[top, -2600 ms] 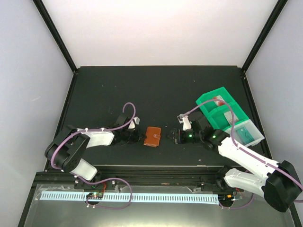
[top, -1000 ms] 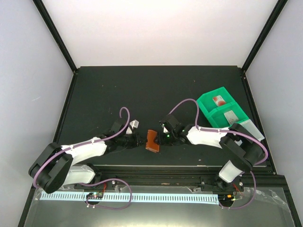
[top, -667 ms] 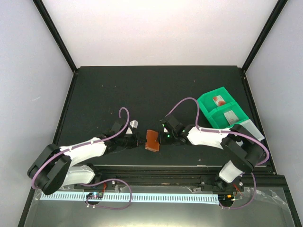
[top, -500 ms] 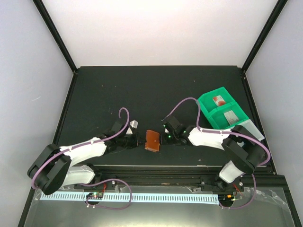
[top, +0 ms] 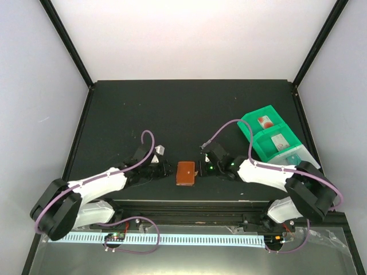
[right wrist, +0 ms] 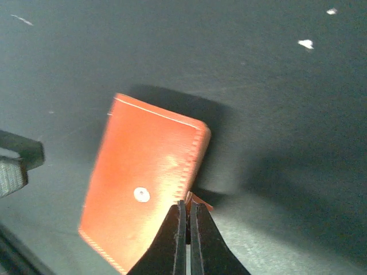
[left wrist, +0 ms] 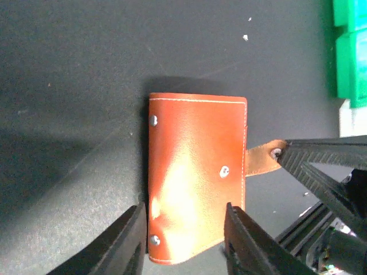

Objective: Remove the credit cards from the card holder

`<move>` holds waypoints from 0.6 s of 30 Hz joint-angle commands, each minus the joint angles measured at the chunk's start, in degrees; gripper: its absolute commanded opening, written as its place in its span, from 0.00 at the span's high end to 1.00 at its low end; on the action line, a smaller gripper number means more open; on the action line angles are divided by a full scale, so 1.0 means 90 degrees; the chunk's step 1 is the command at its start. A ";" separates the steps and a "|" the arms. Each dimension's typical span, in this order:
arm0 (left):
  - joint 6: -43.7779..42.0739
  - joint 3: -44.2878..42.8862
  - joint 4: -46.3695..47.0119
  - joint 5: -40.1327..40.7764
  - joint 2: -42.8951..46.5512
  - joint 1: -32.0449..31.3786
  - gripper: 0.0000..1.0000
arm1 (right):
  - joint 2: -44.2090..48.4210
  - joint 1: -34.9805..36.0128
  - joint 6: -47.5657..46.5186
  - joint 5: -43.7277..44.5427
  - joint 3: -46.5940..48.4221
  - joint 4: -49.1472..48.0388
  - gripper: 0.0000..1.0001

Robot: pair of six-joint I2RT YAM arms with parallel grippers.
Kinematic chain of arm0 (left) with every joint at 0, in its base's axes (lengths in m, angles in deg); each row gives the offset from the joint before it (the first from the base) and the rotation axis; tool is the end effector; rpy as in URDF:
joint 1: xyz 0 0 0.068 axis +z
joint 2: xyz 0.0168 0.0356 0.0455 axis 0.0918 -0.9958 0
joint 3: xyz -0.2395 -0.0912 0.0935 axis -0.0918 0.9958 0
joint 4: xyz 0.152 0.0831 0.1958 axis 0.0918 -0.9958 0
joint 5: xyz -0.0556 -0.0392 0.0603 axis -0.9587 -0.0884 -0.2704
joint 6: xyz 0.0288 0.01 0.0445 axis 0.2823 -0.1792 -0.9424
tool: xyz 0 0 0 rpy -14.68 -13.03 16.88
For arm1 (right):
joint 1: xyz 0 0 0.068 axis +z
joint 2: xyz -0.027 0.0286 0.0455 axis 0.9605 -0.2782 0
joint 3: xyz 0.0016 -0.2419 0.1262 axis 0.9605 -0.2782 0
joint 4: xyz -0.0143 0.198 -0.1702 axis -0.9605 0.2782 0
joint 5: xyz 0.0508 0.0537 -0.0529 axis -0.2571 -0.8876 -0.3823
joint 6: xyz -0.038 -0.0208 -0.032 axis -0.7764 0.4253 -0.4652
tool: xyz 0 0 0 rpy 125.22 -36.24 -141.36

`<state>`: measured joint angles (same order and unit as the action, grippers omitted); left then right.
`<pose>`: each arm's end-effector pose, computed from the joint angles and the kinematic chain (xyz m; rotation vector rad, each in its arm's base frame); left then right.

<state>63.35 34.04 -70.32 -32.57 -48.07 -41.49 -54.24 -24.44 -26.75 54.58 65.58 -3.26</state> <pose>0.1650 -0.1366 0.1508 -0.1671 2.6370 -1.0735 0.1725 0.2063 0.1579 -0.2412 2.6457 0.7157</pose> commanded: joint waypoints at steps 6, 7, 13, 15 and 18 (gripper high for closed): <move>-0.0700 -0.0219 -0.0948 0.0539 0.1290 0.0001 0.29 | 0.0740 -0.0006 -0.0029 -0.1226 0.0012 -0.1232 0.99; -0.0766 -0.0215 -0.0938 0.0477 0.1373 0.0016 0.26 | 0.0742 -0.0015 0.0065 -0.1504 0.0025 -0.1420 0.99; -0.0986 -0.0059 -0.1230 0.0323 0.1529 0.0265 0.24 | 0.0612 -0.0011 0.0689 -0.2059 -0.0071 -0.2371 0.99; -0.1069 -0.0012 -0.1418 0.0294 0.1509 0.0410 0.28 | 0.0843 -0.0012 0.0595 -0.1664 -0.0182 -0.2236 0.99; -0.1235 0.0045 -0.1489 0.0107 0.1540 0.0579 0.32 | 0.1136 -0.0011 0.0551 -0.1242 -0.0396 -0.2228 0.99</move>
<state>55.37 34.02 -80.74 -29.81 -34.85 -38.02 -47.22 -24.42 -22.32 40.07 64.16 -20.37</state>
